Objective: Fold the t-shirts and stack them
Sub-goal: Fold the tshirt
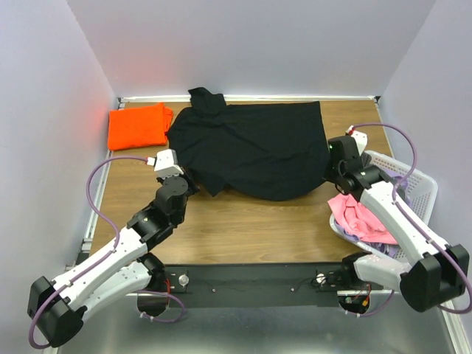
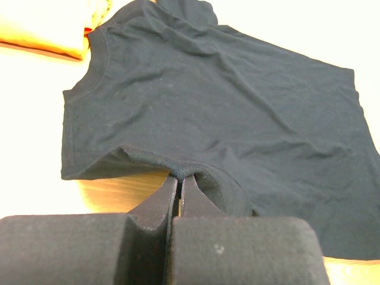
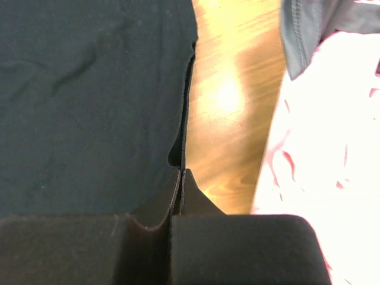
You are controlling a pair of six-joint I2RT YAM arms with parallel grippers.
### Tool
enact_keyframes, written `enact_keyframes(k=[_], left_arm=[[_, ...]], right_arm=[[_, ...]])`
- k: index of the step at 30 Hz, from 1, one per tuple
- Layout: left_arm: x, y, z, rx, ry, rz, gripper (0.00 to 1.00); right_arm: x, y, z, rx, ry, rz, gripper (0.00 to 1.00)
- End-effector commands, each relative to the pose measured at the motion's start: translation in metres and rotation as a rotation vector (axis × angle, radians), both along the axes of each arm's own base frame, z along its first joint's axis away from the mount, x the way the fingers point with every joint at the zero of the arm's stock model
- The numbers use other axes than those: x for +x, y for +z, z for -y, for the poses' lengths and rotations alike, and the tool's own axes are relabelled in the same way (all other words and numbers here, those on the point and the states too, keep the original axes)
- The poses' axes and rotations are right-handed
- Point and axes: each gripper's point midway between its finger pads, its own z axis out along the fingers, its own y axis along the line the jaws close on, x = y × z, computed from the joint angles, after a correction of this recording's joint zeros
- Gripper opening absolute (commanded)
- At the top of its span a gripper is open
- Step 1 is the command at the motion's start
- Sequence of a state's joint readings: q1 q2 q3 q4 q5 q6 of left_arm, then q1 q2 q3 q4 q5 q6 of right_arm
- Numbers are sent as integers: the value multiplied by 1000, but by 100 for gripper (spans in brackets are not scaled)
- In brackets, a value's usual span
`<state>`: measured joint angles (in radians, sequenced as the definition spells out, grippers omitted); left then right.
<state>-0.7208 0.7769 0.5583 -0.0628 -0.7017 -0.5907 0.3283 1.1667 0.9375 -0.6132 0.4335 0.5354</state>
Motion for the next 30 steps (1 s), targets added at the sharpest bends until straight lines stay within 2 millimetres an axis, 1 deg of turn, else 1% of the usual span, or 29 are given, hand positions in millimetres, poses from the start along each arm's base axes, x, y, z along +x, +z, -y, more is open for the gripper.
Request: enact_keyframes(k=[1,3,5,10,14,16,19,22,23,24,25,26,27,29,30], left_arm=[[-6,2,-6,-3,-5,5,0],[-9,5,-5,-8,-23,15,0],[-12,10,-6,-15,-38,31,0],[-19,24,-7,-33,-66,61,0],[-22,25,1,-35,-113,49,0],[-19,21,4,-19,-119,39,0],[-10,12,6,26,-103,30,0],[-1,13,11,62,-107,46,0],[1,12,11,79,-104,45,0],[4,15,11,82,-100,60,0],[8,16,13,97,-95,62,0],[10,16,12,108,-83,61,0],[12,16,11,116,-76,60,0],[18,18,14,126,-69,66,0],[22,15,13,143,-66,64,0]], right_arm=[[-20,6,7,-6,-21,-18,2],[-25,9,8,4,-21,-10,2],[-30,7,8,10,-21,-16,1],[-40,16,9,40,-19,11,2],[-42,26,9,51,-15,33,2],[-40,29,11,38,-21,42,2],[-27,29,17,-3,-62,62,2],[-15,27,19,-32,-71,75,2],[-7,24,16,-34,-72,71,1],[-5,26,15,-27,-67,81,1],[1,18,11,-27,-58,54,1],[6,15,8,-29,-47,50,1],[13,6,5,-35,-45,30,1],[25,8,5,-52,-58,32,1],[31,3,5,-68,-63,19,1]])
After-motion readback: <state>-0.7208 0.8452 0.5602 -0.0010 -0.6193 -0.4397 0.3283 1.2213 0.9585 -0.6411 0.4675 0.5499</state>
